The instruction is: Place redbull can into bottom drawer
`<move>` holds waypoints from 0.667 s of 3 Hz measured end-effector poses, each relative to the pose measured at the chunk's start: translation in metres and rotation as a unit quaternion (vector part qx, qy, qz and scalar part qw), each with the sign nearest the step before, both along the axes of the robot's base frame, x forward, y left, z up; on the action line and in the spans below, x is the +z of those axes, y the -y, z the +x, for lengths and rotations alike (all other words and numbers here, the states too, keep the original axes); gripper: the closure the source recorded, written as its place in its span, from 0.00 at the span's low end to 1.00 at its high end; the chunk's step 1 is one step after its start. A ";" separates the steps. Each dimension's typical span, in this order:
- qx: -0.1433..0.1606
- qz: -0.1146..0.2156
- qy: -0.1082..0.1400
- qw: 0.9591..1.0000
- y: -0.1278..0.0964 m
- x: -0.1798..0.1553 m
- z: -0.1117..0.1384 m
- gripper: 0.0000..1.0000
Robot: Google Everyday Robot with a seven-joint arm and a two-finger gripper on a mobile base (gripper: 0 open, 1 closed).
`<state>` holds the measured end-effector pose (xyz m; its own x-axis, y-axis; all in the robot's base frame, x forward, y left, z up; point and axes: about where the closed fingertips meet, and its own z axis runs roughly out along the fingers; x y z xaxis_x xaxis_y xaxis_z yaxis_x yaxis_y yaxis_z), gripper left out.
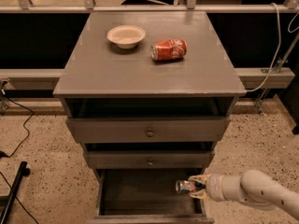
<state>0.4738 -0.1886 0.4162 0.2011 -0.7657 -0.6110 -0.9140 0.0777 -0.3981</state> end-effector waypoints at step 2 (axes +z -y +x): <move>0.058 0.032 -0.063 0.996 -0.028 -0.044 0.005 1.00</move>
Offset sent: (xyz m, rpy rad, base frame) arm 0.0118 0.0411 -0.0839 0.1154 0.2208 0.1728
